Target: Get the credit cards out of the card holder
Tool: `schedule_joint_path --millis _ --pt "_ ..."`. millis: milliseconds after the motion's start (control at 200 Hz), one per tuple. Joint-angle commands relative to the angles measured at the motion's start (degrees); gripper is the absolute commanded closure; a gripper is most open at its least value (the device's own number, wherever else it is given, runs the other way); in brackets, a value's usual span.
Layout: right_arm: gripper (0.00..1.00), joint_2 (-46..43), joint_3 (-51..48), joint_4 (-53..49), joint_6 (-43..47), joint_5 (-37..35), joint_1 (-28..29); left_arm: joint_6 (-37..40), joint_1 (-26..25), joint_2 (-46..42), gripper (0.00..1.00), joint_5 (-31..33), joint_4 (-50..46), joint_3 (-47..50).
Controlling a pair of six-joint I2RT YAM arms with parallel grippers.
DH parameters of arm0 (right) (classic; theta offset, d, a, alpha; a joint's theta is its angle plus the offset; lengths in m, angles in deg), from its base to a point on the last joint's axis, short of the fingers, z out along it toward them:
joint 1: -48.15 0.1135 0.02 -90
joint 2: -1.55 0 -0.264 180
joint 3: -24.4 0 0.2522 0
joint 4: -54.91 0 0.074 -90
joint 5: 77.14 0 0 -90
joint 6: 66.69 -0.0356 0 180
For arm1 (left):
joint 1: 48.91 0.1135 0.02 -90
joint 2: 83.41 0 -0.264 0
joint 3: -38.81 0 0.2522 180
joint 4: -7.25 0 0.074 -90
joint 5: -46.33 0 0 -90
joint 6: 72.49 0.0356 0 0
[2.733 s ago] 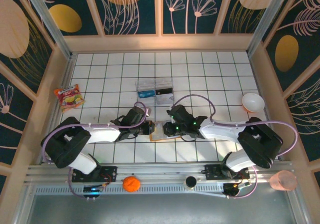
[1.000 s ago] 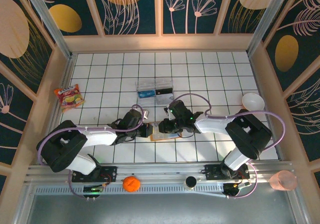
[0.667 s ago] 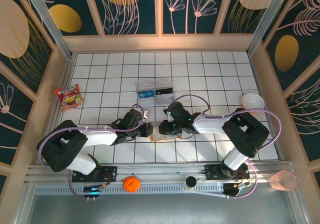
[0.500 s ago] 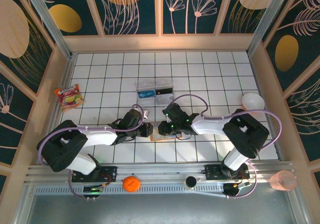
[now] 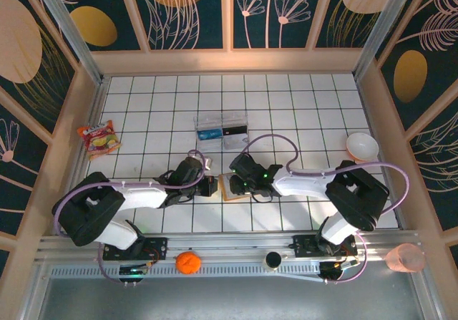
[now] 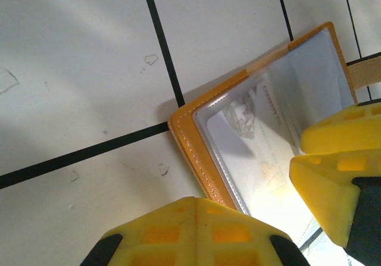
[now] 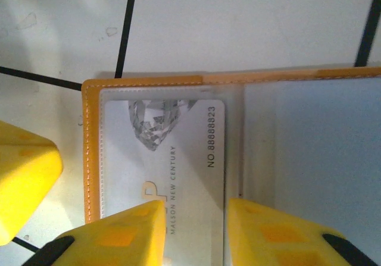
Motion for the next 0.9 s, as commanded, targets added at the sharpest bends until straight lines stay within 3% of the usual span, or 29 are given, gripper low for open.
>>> schedule_joint_path --millis 0,180,460,581,896 --pt "0.65 -2.2 1.57 -2.83 -0.81 -4.18 0.36 0.8 -0.09 -2.51 0.95 0.55 -1.25 0.13" --pt "0.66 -4.08 0.54 -2.23 -0.08 -4.14 0.18 1.34 -0.35 -2.92 0.88 -1.68 -0.92 -2.16" --pt "0.73 -8.11 -3.59 4.72 4.62 14.62 -7.6 1.23 -3.06 3.21 0.81 -3.19 1.53 -5.95" --pt "0.75 -7.1 -6.06 7.94 4.18 20.8 -10.4 1.37 -3.21 5.47 0.88 -2.54 0.45 -6.25" --pt "0.75 -5.29 -5.48 7.95 4.7 20.01 -9.85 2.6 -3.17 7.91 0.99 0.88 -4.91 -5.95"
